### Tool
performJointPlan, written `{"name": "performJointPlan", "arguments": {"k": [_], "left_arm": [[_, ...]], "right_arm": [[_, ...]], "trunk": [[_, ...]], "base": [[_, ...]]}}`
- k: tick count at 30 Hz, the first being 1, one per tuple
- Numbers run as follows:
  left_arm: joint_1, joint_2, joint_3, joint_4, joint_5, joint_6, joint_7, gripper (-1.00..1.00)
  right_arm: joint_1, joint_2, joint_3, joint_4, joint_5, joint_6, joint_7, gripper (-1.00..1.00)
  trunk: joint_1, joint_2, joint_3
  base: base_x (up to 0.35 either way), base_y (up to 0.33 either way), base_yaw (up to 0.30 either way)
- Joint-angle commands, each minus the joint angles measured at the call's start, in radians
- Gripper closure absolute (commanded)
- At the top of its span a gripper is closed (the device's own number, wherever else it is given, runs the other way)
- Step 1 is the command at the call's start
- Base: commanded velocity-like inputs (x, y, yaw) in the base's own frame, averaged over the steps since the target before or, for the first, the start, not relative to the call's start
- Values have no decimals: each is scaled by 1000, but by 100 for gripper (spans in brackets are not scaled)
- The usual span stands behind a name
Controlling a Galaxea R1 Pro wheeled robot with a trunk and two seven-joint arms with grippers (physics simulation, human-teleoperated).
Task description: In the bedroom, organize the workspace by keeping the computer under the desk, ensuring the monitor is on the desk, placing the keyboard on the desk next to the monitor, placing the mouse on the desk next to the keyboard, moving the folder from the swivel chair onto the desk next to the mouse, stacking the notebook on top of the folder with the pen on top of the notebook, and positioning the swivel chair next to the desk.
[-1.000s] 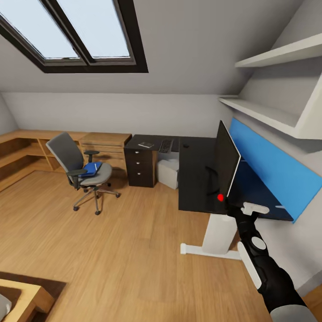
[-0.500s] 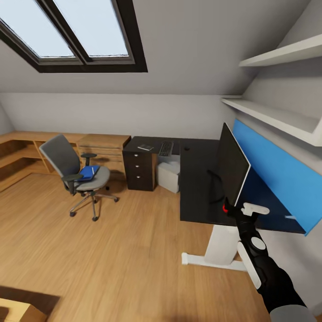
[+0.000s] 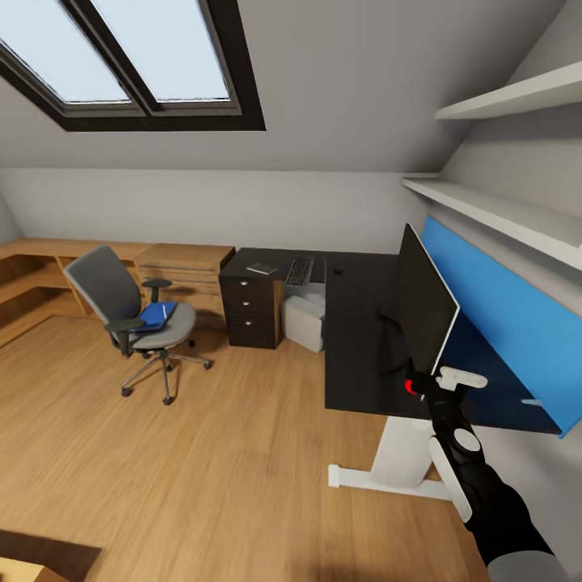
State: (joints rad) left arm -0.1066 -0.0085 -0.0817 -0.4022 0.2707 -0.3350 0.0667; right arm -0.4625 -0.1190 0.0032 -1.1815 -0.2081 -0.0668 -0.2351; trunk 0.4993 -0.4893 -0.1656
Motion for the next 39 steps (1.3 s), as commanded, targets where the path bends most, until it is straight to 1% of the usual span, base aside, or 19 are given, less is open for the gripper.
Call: {"name": "performJointPlan", "arguments": {"k": [1, 11, 20, 25, 32, 39], "left_arm": [[-1, 0, -9, 0, 7, -4, 7, -100], [-1, 1, -8, 0, 7, -3, 7, -100], [-1, 1, -7, 0, 7, -4, 7, -100], [-1, 1, -8, 0, 7, -4, 7, -100], [-1, 1, -8, 0, 7, -4, 7, -100], [-1, 1, -7, 0, 7, -4, 7, -100]], "right_arm": [[-1, -1, 2, 0, -11, -5, -3, -100], [-1, -1, 2, 2, -10, -4, -3, -100], [-1, -1, 2, 6, -10, -5, -3, -100], [-1, -1, 3, 10, -10, -5, -3, -100], [-1, -1, 3, 18, -10, -6, -3, -100], [-1, -1, 3, 24, -10, -7, -3, -100]], "trunk": [[1, -2, -2], [1, -2, -2], [1, -2, -2], [1, -2, -2], [1, -2, -2], [1, -2, -2]], "base": [[53, -25, 0], [84, -76, 0], [200, -20, 0], [38, -57, 0], [43, -183, 0], [7, -63, 0]]}}
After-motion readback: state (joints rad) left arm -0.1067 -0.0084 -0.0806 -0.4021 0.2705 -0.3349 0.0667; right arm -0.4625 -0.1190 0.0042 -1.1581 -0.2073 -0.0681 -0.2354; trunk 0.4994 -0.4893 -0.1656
